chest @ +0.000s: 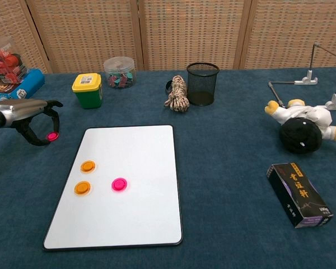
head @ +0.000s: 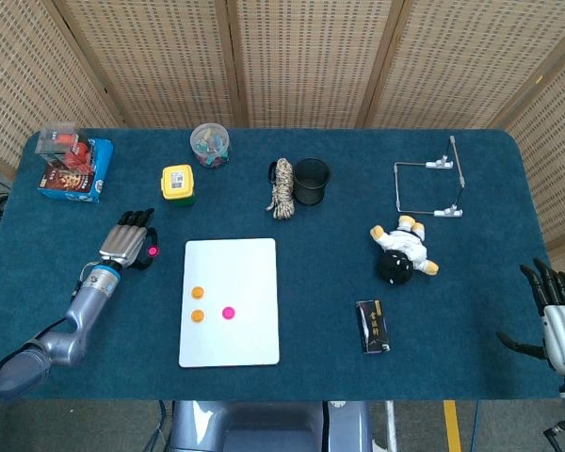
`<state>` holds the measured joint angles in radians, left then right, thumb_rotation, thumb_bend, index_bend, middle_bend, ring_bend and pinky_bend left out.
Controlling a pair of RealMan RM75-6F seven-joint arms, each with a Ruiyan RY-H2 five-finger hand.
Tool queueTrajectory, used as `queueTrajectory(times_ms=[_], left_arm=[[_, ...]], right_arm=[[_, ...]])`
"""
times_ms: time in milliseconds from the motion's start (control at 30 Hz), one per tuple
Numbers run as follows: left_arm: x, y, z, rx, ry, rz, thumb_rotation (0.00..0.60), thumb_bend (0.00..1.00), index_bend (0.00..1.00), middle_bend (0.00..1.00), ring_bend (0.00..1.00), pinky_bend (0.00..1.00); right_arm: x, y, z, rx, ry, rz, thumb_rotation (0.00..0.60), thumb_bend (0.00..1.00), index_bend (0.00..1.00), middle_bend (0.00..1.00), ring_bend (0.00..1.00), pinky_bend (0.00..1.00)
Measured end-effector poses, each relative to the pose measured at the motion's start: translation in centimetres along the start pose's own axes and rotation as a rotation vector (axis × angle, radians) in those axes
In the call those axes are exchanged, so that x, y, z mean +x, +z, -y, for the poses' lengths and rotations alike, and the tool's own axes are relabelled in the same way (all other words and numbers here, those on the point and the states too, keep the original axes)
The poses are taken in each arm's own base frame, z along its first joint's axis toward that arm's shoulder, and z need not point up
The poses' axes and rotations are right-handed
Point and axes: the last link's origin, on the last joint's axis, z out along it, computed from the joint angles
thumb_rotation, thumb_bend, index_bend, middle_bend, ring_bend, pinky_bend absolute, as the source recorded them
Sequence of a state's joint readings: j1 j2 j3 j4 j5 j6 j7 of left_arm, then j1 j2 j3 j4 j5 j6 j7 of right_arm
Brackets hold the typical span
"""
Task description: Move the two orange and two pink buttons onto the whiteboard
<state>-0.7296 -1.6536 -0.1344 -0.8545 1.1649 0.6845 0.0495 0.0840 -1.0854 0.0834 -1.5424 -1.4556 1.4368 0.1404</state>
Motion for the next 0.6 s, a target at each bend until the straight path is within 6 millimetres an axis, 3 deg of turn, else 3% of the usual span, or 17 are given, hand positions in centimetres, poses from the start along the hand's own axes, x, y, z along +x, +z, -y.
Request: queueTrajectory(times_ms=[400, 600], left_arm=[[1.6, -0.7, 0.2, -0.016, -0.016, -0.037, 0.6, 0.37, 0.56, 0.0, 0.0, 0.0], [3.2, -1.9, -1.4, -0.086, -0.042, -0.061, 0.6, 0.37, 0.56, 0.0, 0.0, 0.0]], right_arm=[[0.0, 0.0, 0.0, 0.003, 0.005, 0.0, 0.6, 0.0, 0.0, 0.0, 0.0, 0.0], [0.0, 0.0, 0.0, 0.005, 0.007, 0.002, 0.6, 0.0, 0.0, 0.0, 0.0, 0.0]])
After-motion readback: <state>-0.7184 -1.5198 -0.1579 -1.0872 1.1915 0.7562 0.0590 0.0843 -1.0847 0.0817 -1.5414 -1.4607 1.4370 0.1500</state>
